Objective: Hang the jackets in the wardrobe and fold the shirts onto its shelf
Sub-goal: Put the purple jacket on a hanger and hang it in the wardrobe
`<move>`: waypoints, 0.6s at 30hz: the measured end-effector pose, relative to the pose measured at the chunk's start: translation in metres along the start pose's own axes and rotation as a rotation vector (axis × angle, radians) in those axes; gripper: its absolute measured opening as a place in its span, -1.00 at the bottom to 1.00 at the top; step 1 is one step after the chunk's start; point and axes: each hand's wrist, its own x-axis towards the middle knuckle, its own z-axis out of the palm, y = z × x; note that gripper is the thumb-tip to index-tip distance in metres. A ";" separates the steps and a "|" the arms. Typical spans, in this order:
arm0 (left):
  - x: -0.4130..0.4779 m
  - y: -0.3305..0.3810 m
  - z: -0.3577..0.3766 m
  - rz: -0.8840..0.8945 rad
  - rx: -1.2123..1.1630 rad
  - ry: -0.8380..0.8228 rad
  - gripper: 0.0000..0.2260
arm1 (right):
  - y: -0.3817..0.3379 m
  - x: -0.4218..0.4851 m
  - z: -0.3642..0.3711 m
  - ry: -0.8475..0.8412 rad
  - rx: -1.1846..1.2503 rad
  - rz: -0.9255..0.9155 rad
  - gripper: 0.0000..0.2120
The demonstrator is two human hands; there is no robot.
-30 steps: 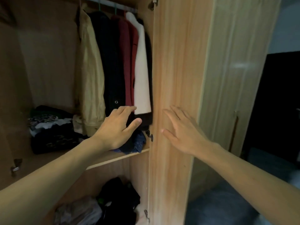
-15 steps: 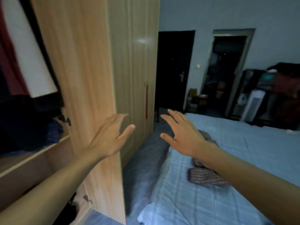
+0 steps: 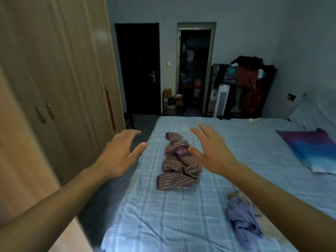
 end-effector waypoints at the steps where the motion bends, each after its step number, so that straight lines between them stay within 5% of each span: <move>1: 0.006 0.015 0.011 0.013 0.001 -0.005 -0.36 | 0.021 -0.005 -0.004 0.004 -0.004 0.023 -0.39; 18: 0.128 0.114 0.187 0.181 -0.131 -0.210 -0.52 | 0.210 -0.053 0.010 -0.019 0.019 0.362 -0.40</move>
